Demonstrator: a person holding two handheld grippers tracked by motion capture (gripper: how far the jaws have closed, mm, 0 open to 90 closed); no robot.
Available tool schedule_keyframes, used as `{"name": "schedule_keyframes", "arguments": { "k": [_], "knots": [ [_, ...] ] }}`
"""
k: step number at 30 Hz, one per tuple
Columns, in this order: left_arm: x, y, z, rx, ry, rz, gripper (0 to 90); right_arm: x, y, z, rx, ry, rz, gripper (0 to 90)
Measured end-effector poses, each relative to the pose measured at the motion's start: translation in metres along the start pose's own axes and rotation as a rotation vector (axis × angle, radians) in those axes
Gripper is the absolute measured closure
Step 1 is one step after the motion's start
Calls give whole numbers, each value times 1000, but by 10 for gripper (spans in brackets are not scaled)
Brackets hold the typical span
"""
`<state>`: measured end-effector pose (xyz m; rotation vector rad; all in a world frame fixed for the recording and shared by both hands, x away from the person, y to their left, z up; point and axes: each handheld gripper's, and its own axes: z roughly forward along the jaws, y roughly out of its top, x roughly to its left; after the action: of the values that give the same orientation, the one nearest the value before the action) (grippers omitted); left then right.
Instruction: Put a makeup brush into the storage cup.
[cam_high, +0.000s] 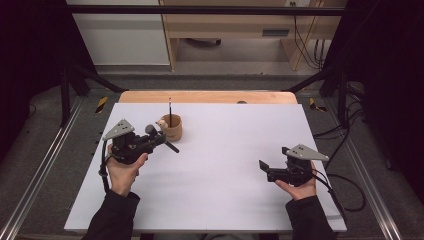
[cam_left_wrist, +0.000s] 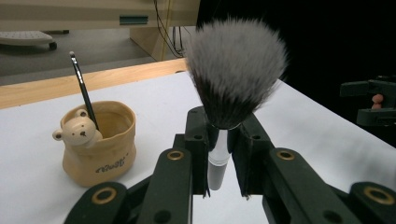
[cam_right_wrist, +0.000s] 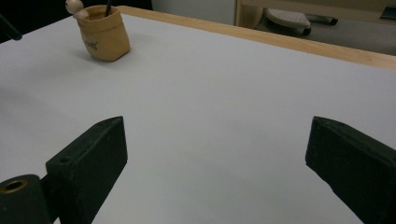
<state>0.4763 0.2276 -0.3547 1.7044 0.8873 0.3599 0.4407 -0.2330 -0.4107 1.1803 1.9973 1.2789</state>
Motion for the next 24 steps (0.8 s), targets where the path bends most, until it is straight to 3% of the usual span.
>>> {"name": "schedule_keyframes", "arguments": {
  "k": [12, 24],
  "knots": [
    [7, 8, 12, -4, 1, -6, 768, 2, -1, 3, -2, 10, -9, 67],
    [7, 25, 15, 9, 25, 31, 768, 3, -2, 4, -6, 14, -8, 67]
  ]
}}
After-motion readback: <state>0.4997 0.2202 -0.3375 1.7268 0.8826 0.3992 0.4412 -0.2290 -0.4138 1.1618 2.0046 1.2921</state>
